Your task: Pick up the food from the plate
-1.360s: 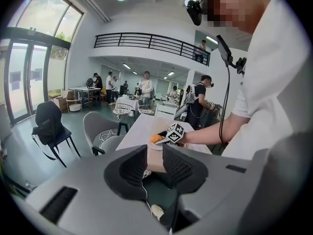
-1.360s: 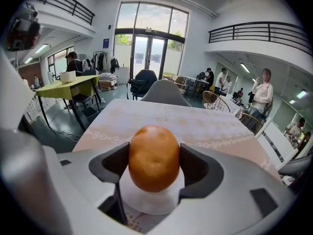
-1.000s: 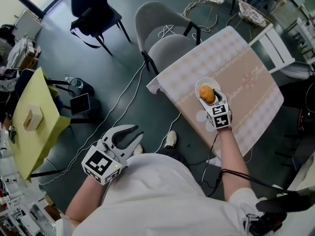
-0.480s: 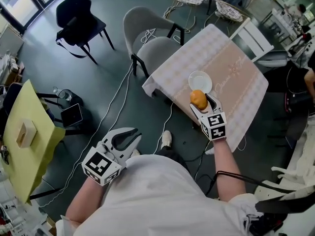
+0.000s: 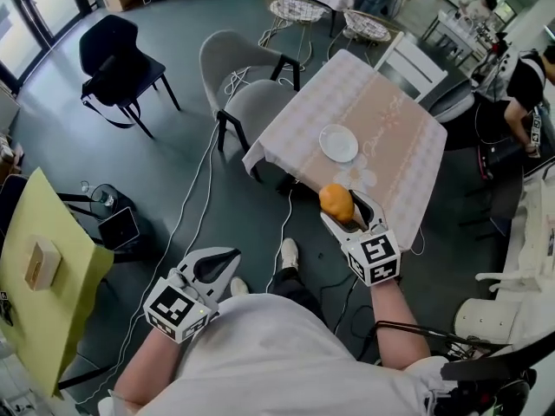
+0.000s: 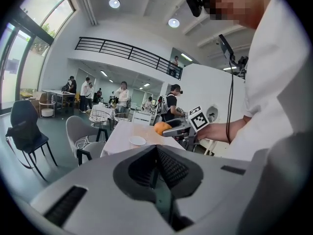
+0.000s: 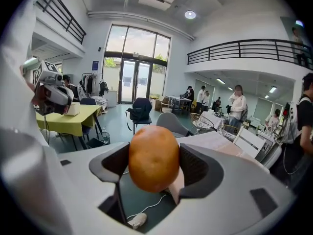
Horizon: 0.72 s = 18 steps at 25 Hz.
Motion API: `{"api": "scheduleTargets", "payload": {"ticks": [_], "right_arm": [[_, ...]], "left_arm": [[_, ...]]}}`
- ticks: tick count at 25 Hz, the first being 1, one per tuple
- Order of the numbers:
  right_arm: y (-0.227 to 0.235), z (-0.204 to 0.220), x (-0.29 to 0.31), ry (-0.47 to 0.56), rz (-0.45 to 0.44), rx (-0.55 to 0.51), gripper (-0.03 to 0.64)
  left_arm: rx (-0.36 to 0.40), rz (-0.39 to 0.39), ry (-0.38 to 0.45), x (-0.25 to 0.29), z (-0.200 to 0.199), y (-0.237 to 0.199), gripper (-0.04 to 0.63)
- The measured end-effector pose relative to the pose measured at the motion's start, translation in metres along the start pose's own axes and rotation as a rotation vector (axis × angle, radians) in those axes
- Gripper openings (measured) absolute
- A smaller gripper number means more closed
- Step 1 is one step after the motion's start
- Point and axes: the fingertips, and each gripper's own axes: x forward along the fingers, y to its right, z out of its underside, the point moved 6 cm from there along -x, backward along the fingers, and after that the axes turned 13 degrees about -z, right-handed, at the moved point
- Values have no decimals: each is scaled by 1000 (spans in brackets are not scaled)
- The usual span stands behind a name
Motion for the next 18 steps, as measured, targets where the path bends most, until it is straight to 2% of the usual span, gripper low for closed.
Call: {"api": "scheduleTargets", "payload": {"ticks": [8, 18], "right_arm": [[-72, -11, -34, 36, 16, -8, 336], [-138, -34, -49, 83, -55, -37, 336]], "left_arm": [[10, 90, 16, -31, 15, 3, 9], [12, 85, 26, -55, 19, -1, 9]]}}
